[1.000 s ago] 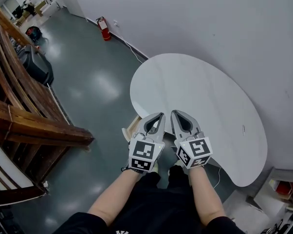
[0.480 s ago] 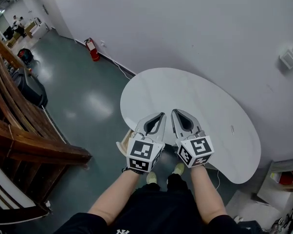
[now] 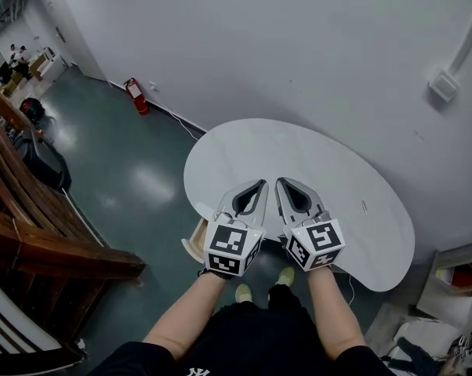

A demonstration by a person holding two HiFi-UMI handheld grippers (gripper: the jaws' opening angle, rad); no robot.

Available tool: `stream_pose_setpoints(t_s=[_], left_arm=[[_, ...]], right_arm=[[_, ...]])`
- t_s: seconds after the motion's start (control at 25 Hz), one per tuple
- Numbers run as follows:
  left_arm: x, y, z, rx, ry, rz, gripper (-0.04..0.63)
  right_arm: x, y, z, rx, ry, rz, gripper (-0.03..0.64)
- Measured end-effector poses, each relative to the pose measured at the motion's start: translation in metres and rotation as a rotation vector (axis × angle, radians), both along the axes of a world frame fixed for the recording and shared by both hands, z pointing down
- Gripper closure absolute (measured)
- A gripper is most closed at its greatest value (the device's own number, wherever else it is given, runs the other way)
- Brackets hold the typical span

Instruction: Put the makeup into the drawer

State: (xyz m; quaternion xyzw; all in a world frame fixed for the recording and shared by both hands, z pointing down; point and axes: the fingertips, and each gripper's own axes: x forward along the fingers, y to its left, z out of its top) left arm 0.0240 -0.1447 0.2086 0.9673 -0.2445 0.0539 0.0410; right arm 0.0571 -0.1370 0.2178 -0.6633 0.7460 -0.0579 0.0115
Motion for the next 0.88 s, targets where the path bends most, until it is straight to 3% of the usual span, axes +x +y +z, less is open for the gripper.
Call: stream_pose_setpoints(t_s=[0.88], left_arm=[[0.022, 0.008, -0.002, -0.002, 0.004, 0.004, 0.584]], right_arm=[[0.019, 0.01, -0.003, 0.011, -0.01, 0.012, 0.603]])
